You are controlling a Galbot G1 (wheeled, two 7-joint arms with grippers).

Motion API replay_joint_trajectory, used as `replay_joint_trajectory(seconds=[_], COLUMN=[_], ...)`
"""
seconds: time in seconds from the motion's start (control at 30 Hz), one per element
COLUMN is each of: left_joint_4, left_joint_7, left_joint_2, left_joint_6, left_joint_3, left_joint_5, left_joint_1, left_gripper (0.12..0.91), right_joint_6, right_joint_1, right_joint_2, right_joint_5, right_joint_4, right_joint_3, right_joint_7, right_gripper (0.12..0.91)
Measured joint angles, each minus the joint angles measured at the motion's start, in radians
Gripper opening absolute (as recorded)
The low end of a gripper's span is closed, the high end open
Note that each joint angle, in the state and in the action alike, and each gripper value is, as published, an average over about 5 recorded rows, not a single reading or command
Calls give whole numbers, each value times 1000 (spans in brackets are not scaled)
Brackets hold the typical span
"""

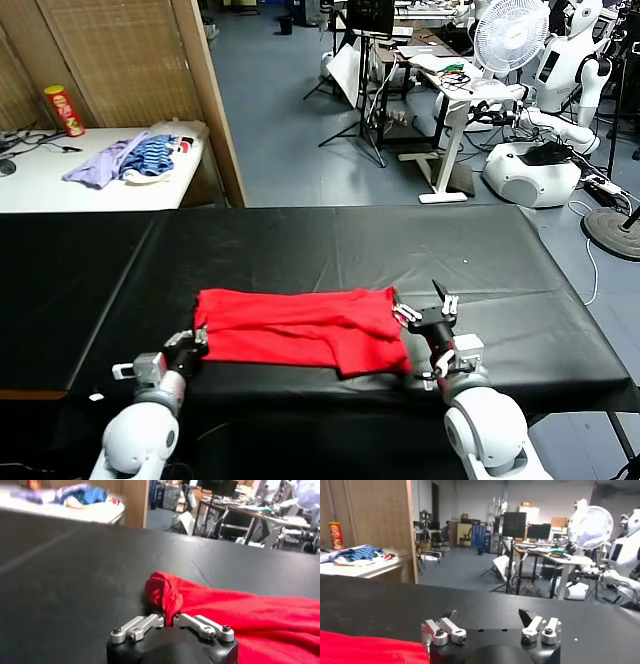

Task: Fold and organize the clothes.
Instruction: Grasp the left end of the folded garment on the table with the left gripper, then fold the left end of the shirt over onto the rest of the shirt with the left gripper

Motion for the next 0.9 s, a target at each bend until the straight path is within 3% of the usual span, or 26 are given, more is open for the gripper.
replay_joint_trajectory(seconds=[0.17, 0.37, 0.53, 0.7, 0.9], left_joint_4=[20, -56, -174, -223, -226], left_joint_7=[-34, -81, -111, -155, -187], left_joint_2=[110, 161, 91, -15, -120], left_joint_6=[-8, 60, 133, 187, 195], left_joint_3=[-57, -56, 41, 182, 305], left_joint_5=[116, 73, -84, -239, -345], left_joint_1=[29, 36, 12, -34, -82], left_gripper=[174, 174, 174, 174, 174], right_joint_6=[-8, -10, -8, -5, -5], right_joint_1=[-21, -40, -65, -89, -98], right_joint_2=[16, 38, 55, 64, 81], right_joint_5=[-4, -14, -30, -38, -51], right_joint_4=[30, 45, 59, 64, 55], right_joint_3=[-2, -6, 12, 33, 38], right_joint_7=[0, 1, 2, 2, 2], right_gripper=[798, 798, 798, 798, 798])
